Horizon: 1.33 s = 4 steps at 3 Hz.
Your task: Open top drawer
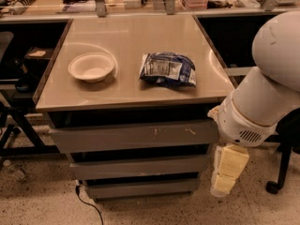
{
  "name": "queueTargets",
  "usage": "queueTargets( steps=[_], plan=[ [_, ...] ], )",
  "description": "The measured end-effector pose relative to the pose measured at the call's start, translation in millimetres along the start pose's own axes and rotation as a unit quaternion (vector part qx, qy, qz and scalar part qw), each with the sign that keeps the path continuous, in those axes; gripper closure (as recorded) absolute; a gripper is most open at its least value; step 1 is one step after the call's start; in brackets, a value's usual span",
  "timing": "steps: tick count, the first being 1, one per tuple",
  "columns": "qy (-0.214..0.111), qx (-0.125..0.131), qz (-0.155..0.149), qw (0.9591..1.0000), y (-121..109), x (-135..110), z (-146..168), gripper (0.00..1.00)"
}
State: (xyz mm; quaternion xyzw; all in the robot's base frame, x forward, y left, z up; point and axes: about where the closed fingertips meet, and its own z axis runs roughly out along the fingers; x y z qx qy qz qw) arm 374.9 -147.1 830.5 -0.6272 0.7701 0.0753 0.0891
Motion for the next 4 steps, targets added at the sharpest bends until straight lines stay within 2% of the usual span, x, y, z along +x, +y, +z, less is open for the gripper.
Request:
queueTargets(
  steps=[1, 2, 3, 4],
  plan=[
    [0.024, 0.011, 0.001, 0.9997, 3, 1, 17, 0.0],
    [0.046, 0.032, 0.001, 0.9984, -8, 9, 53, 0.0],
    [0.053, 0.066, 0.001, 0.9964, -34, 7, 81, 0.0],
    [0.053, 0.087, -0.001, 0.9948, -55, 1, 95, 0.0]
  ],
)
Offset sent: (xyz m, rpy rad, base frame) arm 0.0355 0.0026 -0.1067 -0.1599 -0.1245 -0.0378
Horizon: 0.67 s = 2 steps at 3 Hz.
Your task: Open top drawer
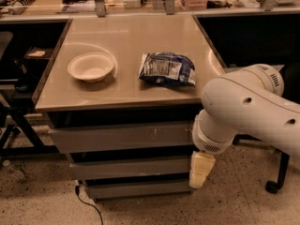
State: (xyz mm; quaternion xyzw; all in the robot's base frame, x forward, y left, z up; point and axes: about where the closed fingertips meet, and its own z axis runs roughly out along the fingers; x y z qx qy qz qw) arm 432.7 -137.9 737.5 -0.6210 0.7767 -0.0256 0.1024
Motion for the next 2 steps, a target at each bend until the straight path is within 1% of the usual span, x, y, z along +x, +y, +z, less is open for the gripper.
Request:
queueTargets(
  steps=[2],
  plan=[
    [-0.009, 0.005, -0.006, 0.9999, -24, -14, 34, 0.0]
  ],
)
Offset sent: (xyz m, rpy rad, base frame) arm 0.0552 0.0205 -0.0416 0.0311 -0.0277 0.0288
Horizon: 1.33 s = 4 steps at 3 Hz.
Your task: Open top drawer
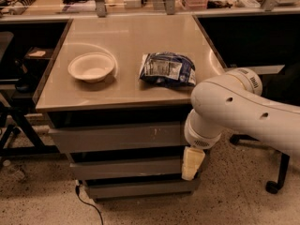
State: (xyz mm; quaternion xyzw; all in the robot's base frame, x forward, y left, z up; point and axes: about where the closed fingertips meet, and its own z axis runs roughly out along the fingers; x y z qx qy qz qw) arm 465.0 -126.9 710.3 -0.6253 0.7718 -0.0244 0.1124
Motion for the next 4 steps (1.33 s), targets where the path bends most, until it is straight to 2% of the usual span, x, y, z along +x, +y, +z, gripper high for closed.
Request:
queueTargets(
  steps=[2, 4],
  plan=[
    [-0.01, 0.001, -0.013, 0.9999, -19, -14, 20, 0.0],
    [-0.017, -0.01, -0.021, 0.9996, -32, -19, 42, 0.0]
  ],
)
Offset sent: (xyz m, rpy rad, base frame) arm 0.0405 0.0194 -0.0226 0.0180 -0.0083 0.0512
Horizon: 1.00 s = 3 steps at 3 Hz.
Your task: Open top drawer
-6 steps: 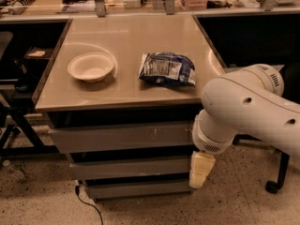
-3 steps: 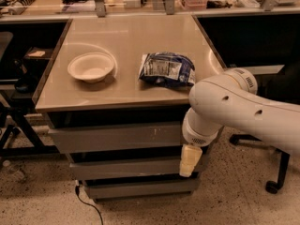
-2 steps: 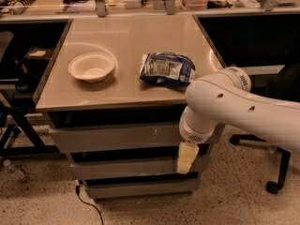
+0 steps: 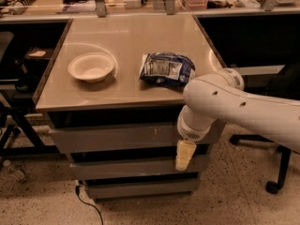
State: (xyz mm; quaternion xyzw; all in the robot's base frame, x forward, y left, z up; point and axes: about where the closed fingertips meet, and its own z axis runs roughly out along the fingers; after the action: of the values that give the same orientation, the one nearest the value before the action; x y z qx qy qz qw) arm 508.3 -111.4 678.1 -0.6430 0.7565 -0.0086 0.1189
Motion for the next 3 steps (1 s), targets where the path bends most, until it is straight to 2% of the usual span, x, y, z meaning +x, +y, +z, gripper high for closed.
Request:
queueTargets(
  steps=[3],
  plan=[
    [-0.003, -0.029, -0.01, 0.9995, 2, 3, 33, 0.0]
  ],
)
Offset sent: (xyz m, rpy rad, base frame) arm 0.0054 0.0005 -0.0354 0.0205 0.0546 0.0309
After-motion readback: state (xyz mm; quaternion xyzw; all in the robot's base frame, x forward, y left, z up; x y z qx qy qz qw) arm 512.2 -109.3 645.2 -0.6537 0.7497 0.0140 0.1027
